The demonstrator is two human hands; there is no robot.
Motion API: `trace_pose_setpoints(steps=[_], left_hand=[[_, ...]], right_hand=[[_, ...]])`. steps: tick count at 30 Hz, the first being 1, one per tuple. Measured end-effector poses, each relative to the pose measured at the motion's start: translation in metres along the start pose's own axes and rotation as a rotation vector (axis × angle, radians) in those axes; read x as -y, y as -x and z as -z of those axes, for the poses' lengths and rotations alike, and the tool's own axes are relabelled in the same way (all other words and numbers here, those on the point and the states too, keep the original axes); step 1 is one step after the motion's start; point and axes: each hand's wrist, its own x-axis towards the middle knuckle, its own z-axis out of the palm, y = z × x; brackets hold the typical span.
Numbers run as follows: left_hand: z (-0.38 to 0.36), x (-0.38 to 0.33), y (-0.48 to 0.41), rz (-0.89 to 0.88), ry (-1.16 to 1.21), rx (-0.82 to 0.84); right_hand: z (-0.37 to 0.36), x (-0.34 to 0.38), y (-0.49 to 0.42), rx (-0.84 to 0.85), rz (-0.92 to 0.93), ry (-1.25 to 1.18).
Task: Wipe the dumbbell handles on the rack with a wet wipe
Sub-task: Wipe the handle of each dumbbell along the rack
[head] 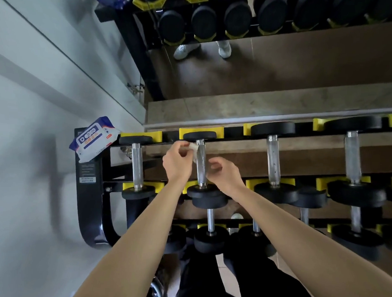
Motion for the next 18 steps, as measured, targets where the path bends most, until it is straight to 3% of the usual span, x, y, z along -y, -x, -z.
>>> trace_pose_setpoints(steps=[10,14,18], left_hand=[[-0.008,0.038,0.026,0.095,-0.081,0.209],[-0.007,0.036,0.036,0.205,0.137,0.260],[-0.005,0.033,0.036,0.278,0.419,0.290]], right_hand=[[-0.006,-0.002,-0.002,0.022,0.090,0.040],[-0.010,-0.005,0.002,0.067,0.222,0.104],[-0.001,0.006,-0.008,-0.044,0.186,0.089]])
